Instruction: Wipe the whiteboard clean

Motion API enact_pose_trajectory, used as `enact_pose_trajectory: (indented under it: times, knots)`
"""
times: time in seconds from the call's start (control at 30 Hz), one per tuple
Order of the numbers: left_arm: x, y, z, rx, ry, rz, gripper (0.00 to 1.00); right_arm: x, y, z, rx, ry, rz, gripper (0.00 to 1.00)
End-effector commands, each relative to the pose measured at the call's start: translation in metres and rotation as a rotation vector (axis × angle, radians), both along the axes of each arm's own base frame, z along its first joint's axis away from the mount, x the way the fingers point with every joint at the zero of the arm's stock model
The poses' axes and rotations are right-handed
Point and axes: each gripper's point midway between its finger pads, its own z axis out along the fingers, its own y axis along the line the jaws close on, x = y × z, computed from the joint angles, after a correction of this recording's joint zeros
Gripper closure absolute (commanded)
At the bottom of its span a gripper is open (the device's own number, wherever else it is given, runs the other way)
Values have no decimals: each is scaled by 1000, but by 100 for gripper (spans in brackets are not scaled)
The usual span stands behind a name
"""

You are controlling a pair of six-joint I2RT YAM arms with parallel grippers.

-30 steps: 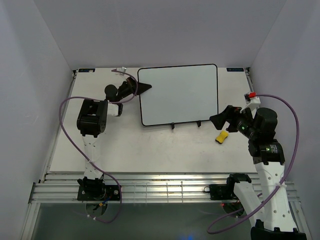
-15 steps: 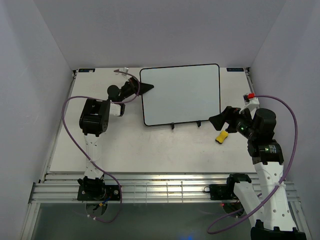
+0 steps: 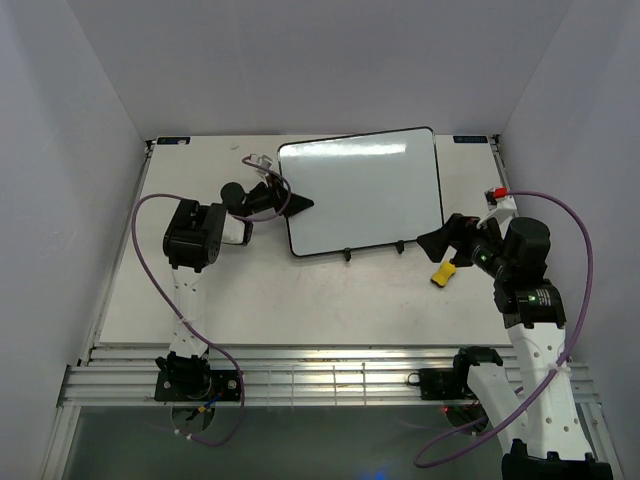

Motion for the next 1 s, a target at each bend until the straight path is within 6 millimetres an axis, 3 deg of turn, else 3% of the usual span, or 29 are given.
enact_pose_trajectory:
  times: [0.0, 0.03, 0.07, 0.23, 0.33, 0.43, 0.6, 0.67, 0.7, 0.73, 0.83, 0.97]
  knots:
    - [-5, 0, 21, -2, -180, 11, 18, 3, 3, 8, -6, -50, 19, 10]
    - [-5, 1, 20, 3, -185, 24, 6, 3, 3, 9, -5, -50, 18, 10]
    - [-5, 2, 21, 6, -192, 30, 2, 3, 3, 7, -6, -47, 18, 10]
    - [-8, 5, 33, 15, -212, 50, 2, 3, 2, 7, -10, -49, 16, 10]
    - [3, 13, 39, 17, -187, 132, 2, 4, 2, 4, -16, -46, 18, 10]
    - [14, 30, 58, 7, -170, 246, 2, 5, 1, 2, -31, -48, 19, 10]
    - [10, 41, 97, 15, -204, 300, 2, 7, -7, 0, -77, -46, -16, 10]
    - [16, 47, 98, 32, -155, 359, 2, 8, -9, 2, -90, -51, -21, 10]
    - [17, 51, 114, 23, -158, 391, 2, 10, -12, 1, -103, -51, -35, 10]
    - [23, 59, 113, 27, -96, 447, 2, 10, -14, 2, -114, -48, -44, 10]
    - [34, 84, 136, 76, -25, 617, 2, 13, -27, -2, -169, -19, -107, 10]
    - [30, 116, 159, 168, -3, 802, 2, 15, -33, 1, -206, -11, -135, 10]
